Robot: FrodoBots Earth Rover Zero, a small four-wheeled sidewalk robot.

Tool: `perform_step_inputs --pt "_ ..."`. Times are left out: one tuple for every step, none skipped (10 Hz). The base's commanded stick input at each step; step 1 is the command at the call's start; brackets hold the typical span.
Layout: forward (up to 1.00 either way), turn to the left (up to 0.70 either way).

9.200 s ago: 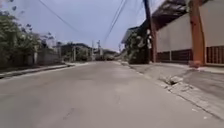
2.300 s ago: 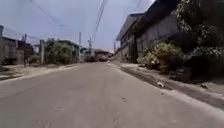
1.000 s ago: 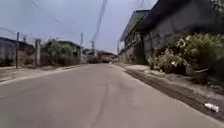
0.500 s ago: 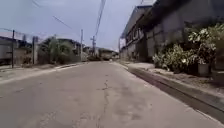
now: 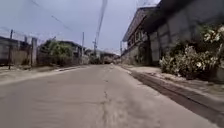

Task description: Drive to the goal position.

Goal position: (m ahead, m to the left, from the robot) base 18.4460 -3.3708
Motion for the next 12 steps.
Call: perform_step_inputs --pt "1.0 0.03" --pt "1.0 0.02" --pt "1.0 0.02" --pt "1.0 0.02" --pt "1.0 0.03" --pt "1.0 0.02" --pt "1.0 -0.21" --pt "1.0 -0.39" --pt "1.0 -0.36" --pt "1.0 -0.14" --pt "1.0 -0.14" --pt "1.0 -0.32"
